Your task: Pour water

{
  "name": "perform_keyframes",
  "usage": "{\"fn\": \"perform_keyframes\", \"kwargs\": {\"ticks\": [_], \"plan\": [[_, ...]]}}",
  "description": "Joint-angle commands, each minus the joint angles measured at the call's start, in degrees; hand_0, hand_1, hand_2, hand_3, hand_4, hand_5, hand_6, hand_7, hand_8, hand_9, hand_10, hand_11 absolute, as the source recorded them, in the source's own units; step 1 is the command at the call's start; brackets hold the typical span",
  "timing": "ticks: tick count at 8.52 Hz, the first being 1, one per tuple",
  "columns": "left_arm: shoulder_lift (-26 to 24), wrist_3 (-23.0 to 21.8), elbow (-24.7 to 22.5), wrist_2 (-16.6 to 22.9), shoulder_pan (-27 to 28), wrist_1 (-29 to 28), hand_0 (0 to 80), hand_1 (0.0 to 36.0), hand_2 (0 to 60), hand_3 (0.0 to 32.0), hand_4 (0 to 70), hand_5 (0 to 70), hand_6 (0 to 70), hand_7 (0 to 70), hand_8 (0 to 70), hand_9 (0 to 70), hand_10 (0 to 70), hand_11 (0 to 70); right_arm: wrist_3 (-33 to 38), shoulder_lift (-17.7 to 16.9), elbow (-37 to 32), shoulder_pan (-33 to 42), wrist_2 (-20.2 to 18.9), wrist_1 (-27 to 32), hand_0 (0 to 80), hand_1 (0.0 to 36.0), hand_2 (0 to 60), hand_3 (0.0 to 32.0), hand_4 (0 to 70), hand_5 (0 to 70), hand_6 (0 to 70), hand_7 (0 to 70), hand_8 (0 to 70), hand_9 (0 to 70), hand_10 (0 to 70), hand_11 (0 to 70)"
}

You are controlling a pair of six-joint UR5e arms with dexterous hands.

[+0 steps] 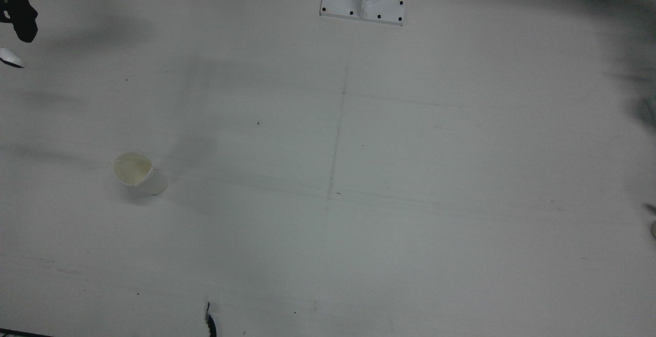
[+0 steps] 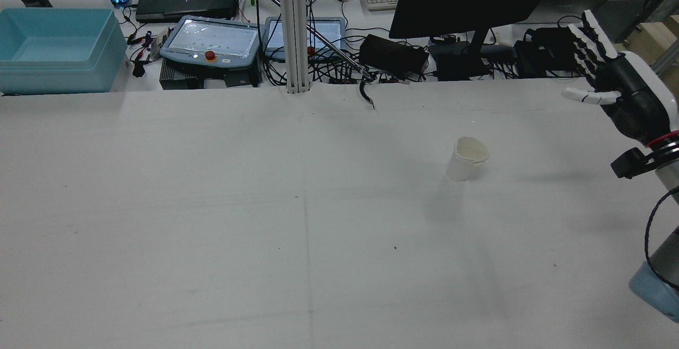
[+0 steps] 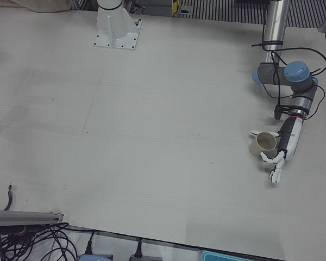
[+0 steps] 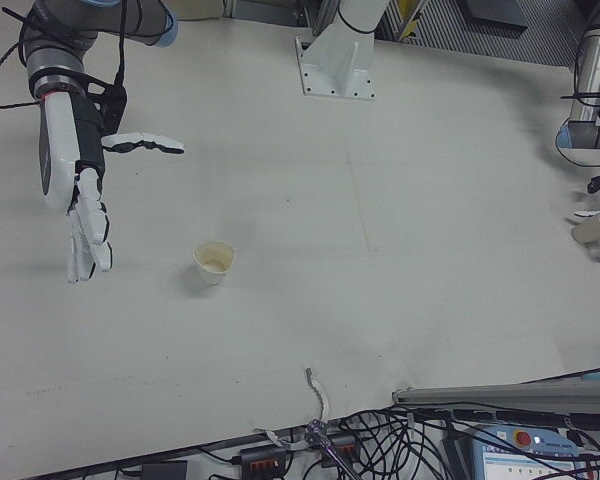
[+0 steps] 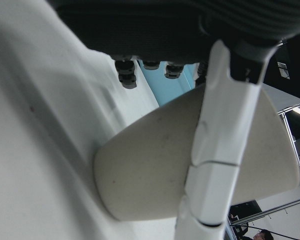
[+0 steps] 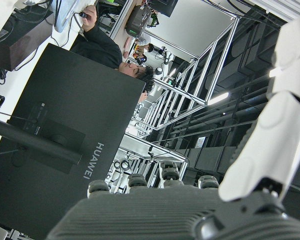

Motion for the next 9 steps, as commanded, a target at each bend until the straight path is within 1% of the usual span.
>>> {"fn": "perform_keyframes", "kwargs": {"ticks": [1,2,3,4,5,6,7,8,9], "plan": [[0.74,-1.25,-0.24,0.7,-0.08,0.01,80.0,20.9,0.0,0.0,28.2,36.8,4.2,2.5,0.0,0.0,6.2,11.8,0.0,0.17,0.05,-0.08,0.0,0.0,45.7,13.0,16.8,15.0,0.6,4.2,9.6,6.0,3.2,1.6,0.0,0.0],[0.57,-1.34,-0.41,1.75,-0.08,0.09,80.0,20.1,0.0,0.0,28.4,11.9,3.9,2.2,0.0,0.0,6.0,11.4,0.0,0.43,0.05,0.01,0.0,0.0,45.7,13.1,16.9,15.2,0.5,4.2,9.6,6.1,3.2,1.7,0.0,0.0],[0.57,-1.51,-0.59,1.93,-0.08,0.44,80.0,20.6,0.0,0.0,28.5,16.2,3.8,2.2,0.0,0.0,6.0,11.5,0.0,0.44,0.05,0.01,0.0,0.0,45.7,13.0,16.9,15.4,0.6,4.2,9.8,6.8,3.3,1.7,0.0,0.0],[0.66,-1.52,-0.68,1.93,-0.08,0.45,80.0,20.2,0.0,0.0,28.3,5.7,3.7,1.9,0.0,0.0,5.7,11.1,0.0,0.44,0.05,0.1,0.0,0.0,45.5,12.8,17.0,15.8,0.9,4.2,10.0,7.1,3.1,1.5,0.0,0.0],[0.66,-1.6,-0.76,1.85,-0.08,0.53,80.0,19.6,0.0,0.0,29.3,0.0,4.0,2.1,0.0,0.0,5.4,10.6,0.0,0.44,0.14,0.1,0.0,0.0,45.7,13.0,17.0,15.8,0.4,4.2,9.8,7.0,3.0,1.3,0.0,0.0],[0.83,-1.6,-0.77,1.93,-0.08,0.53,80.0,20.2,0.0,0.0,32.0,0.0,3.9,2.7,0.0,0.0,5.8,11.3,0.0,0.44,0.06,0.1,0.0,0.0,45.5,13.0,17.0,15.8,0.0,4.2,9.6,6.7,3.2,1.5,0.0,0.0],[0.83,-1.6,-0.77,1.93,-0.08,0.53,80.0,20.1,0.0,0.0,36.8,28.6,3.5,2.4,0.0,0.0,6.3,11.6,0.0,0.35,0.05,0.01,0.0,0.0,45.6,12.9,17.0,15.8,0.0,4.2,9.6,6.5,3.1,1.5,0.0,0.0],[0.83,-1.6,-0.77,1.93,-0.08,0.53,80.0,19.3,0.0,0.0,40.0,42.2,3.6,2.4,0.0,0.0,6.4,11.7,0.0,0.35,-0.03,0.01,0.0,0.0,45.5,12.9,16.7,16.0,0.0,4.2,9.6,6.4,3.1,1.5,0.0,0.0],[0.75,-1.69,-0.77,1.93,-0.08,0.71,80.0,18.8,0.0,0.0,40.5,53.8,3.8,2.6,0.0,0.0,6.5,11.7,0.0,0.44,0.05,0.01,0.0,0.0,45.7,12.9,16.8,16.2,0.0,4.2,9.5,6.4,3.1,1.4,0.0,0.0]]}}
